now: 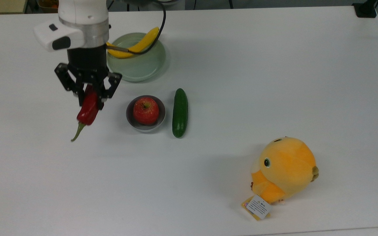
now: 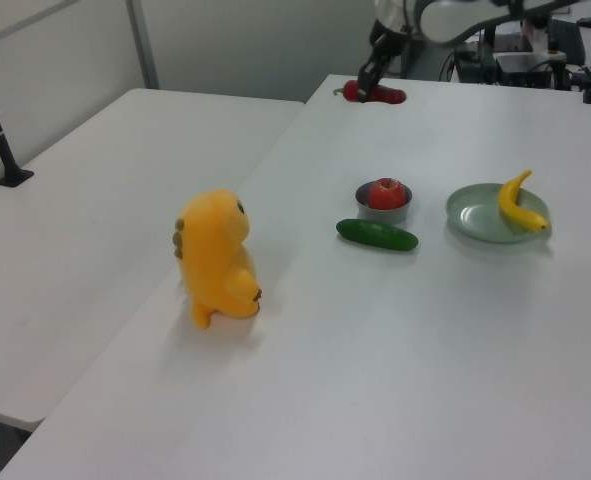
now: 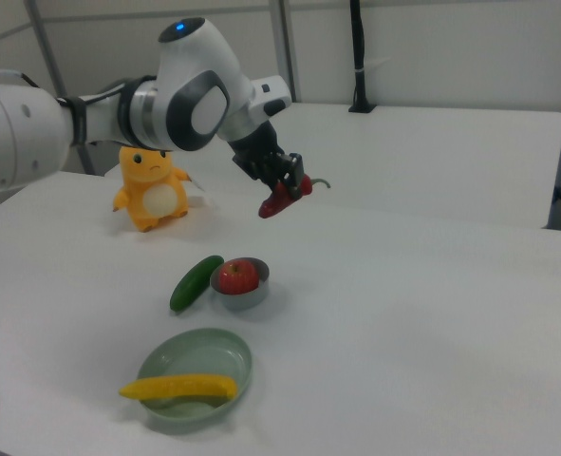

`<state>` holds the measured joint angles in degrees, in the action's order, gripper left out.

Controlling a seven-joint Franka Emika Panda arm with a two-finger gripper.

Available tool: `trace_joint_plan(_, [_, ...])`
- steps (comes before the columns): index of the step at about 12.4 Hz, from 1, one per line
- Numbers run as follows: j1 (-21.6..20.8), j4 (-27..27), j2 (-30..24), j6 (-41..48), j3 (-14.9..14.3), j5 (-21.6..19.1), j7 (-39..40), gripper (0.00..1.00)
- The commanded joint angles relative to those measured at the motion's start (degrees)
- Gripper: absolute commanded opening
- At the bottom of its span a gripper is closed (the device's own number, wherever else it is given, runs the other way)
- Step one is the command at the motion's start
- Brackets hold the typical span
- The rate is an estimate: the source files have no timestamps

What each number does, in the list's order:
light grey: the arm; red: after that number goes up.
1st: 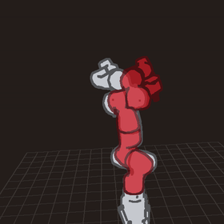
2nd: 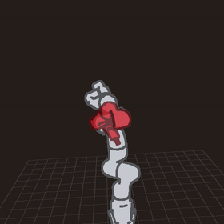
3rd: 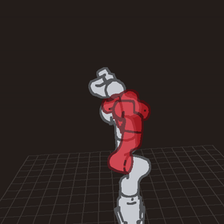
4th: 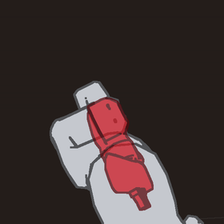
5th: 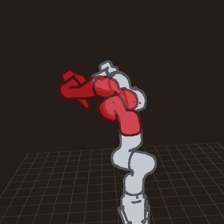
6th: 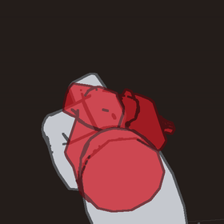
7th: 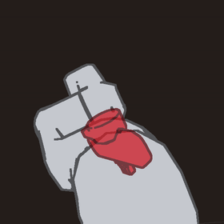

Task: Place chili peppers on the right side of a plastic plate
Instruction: 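Lift the chili pepper and carry it toward the green plate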

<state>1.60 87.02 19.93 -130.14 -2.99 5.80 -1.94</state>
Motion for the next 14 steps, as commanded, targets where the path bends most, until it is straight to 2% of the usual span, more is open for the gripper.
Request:
trace_joint_plan(1, [-0.55,6.67,-8.23,9.78,-0.09,-2.02,4.02,0.13])
trace_joint_plan(2, [-0.28,7.98,-10.24,14.08,-0.09,-2.11,7.01,0.13])
trace_joint_plan(4, [-0.02,11.23,-13.50,17.36,-0.09,-2.11,9.49,0.13])
trace_joint_plan(7, [1.03,19.13,-19.39,22.19,-0.44,-2.90,16.23,0.13])
trace_joint_plan(9, [2.26,22.21,-19.67,26.32,-0.96,-2.90,22.91,0.13])
trace_joint_plan(14, [8.23,29.95,-21.78,24.50,-1.05,-2.20,30.14,0.13])
